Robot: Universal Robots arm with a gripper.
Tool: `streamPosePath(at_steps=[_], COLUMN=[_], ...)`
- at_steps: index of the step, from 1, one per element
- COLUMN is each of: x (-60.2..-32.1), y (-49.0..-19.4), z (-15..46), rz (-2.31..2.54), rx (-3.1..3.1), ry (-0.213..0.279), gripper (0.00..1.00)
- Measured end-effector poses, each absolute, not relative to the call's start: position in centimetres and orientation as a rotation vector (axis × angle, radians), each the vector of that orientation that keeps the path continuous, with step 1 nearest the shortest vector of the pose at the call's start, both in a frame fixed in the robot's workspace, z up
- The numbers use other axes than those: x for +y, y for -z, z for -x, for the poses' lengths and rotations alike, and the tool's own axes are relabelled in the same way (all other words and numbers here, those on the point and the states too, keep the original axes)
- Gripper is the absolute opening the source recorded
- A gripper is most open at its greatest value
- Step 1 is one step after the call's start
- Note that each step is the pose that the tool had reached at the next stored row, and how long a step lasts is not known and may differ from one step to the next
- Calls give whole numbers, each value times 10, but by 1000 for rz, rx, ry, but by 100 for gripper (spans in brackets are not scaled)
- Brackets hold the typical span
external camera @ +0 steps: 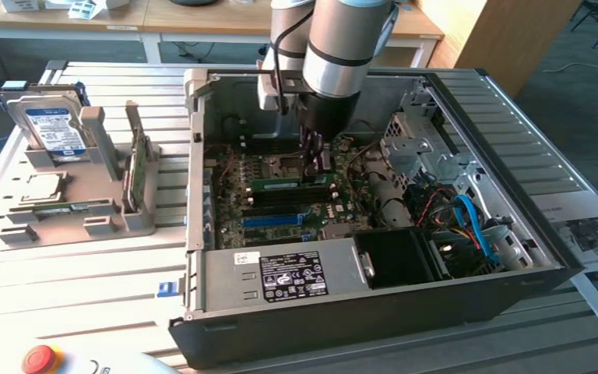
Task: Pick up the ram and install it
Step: 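Insert the ram into the slot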
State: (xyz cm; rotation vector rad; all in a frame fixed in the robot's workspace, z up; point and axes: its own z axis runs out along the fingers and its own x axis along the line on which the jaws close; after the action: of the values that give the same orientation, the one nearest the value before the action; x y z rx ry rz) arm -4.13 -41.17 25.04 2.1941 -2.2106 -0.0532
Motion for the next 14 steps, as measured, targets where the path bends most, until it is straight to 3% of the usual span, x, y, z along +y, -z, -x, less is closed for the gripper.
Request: streamPosePath(at_steps=[14], x=[-413], y=[-246], z=[36], rz=[-2185], rx=[-2219], ry=[53], gripper=[12])
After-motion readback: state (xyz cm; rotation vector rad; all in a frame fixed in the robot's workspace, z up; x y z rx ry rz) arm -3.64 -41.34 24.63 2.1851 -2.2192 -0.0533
